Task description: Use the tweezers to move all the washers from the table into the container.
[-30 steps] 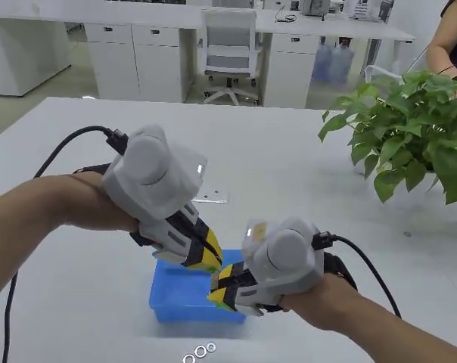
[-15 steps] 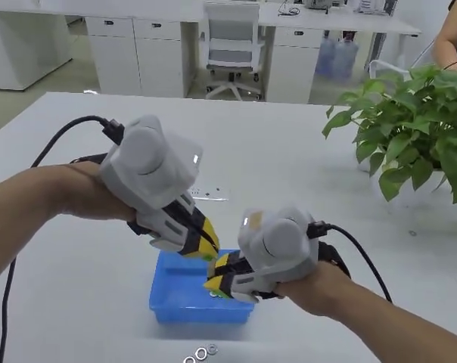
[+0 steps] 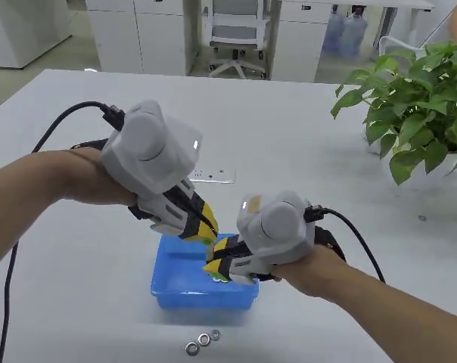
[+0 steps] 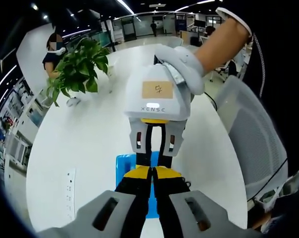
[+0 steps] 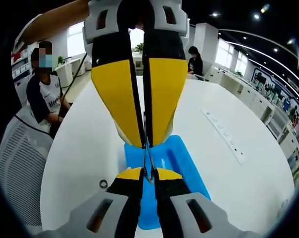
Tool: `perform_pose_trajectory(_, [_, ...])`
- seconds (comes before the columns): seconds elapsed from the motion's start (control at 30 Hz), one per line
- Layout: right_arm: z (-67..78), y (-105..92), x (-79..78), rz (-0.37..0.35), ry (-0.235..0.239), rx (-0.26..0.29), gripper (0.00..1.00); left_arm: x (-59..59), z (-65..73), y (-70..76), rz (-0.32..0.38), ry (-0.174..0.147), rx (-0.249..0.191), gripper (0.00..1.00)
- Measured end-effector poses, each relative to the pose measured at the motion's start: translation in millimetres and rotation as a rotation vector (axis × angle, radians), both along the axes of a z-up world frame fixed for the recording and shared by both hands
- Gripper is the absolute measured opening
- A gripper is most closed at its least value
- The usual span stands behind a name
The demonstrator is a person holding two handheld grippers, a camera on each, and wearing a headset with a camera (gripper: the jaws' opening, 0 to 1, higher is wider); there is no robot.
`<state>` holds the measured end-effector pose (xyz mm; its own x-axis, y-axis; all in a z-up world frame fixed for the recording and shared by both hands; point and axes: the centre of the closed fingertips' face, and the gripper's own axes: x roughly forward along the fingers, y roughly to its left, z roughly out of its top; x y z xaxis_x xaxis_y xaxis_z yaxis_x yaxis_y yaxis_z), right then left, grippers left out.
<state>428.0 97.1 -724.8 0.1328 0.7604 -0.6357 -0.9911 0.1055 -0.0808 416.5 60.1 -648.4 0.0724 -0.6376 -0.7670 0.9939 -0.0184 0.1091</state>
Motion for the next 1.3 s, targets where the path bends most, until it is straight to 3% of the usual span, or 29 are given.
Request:
perform_pose_trajectory(0.7, [-37.3,5.5,16.0,0.015,0.041,-0.029,0.11,17.9,-36.1,10.1,0.027,0.032,-0.002,0.06])
perform_pose_trajectory(1.3, [-46.6,3.1,20.5,0.011,0.054,-0.039,0.11,23.0,-45.3,9.8,0.035,0.043,-0.007,0.06])
